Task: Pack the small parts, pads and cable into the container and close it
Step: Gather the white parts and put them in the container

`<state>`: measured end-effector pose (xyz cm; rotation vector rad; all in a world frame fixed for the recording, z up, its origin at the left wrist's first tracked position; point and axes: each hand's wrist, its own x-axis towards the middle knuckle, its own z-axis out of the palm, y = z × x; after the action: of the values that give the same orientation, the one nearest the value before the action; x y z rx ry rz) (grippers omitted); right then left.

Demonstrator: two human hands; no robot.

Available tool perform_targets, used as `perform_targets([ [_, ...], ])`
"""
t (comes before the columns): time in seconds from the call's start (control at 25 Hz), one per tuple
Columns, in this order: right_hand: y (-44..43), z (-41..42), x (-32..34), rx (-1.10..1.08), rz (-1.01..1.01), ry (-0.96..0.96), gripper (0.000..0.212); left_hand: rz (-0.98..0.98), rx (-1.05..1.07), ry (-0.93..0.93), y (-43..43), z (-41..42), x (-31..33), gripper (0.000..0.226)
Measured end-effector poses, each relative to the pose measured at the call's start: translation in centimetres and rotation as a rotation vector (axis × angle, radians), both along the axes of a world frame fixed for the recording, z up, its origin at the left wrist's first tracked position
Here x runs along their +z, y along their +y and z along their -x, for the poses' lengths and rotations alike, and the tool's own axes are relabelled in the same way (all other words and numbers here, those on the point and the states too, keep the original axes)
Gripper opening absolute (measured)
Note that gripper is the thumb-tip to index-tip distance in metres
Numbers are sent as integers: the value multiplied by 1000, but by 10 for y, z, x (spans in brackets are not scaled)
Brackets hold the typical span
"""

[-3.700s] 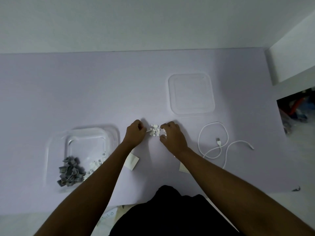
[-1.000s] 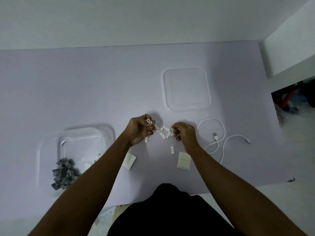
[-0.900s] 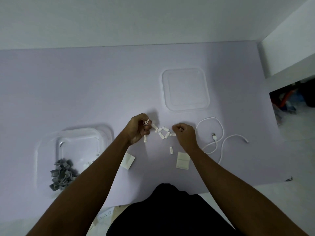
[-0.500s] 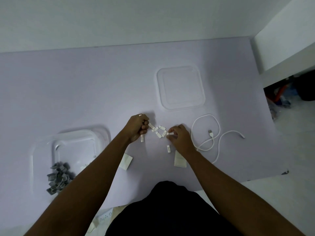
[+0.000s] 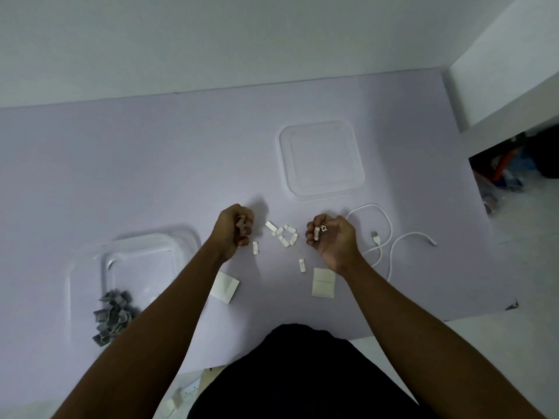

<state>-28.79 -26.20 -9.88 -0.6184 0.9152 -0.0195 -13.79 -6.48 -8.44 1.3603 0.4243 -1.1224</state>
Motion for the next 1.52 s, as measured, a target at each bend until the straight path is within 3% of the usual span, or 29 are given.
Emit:
perform_targets([
  [0.08,3,-5,-1,37,107,77,34,-135,-40,-99,1,0,-5,34],
  [0.12,5,-7,-5,95,264,162,38,-278,-159,-247,1,0,-8,43],
  [0.24,14,-11,-24,363,923,283,35,-705,-747,-801,0,15,-20,49],
  [0.36,30,-17,-29,587,1203,171,17,-795,-858,-862,2,34,-28,49],
  [0.52,42,-45,-27,780,1343,83,35,-851,-854,-895,-5,41,-28,41],
  [0.72,47,-56,-43,867,1448,97,25,-804,-771,-929,-2,50,-33,35],
  [0.8,54,-56,-48,876,1456,102,18,-685,-697,-833,7,53,-34,37],
  [0.88,59,-57,-44,804,1343,125,17,-517,-448,-611,18,52,-30,38],
  [0.92,59,-59,-40,709,1193,144,18,-386,-218,-409,25,49,-26,36],
  [1.0,54,-62,-25,439,672,163,19,-84,180,0,38,41,-21,30],
  [1.08,45,-58,-12,244,202,69,20,184,311,204,51,34,-17,25],
  [1.16,35,-51,-6,211,30,-9,21,327,292,257,61,29,-13,19],
  [1.36,26,-48,-3,243,154,142,34,398,256,266,69,18,-6,8],
  [1.52,24,-46,-13,428,643,211,43,215,185,190,63,14,-5,13],
])
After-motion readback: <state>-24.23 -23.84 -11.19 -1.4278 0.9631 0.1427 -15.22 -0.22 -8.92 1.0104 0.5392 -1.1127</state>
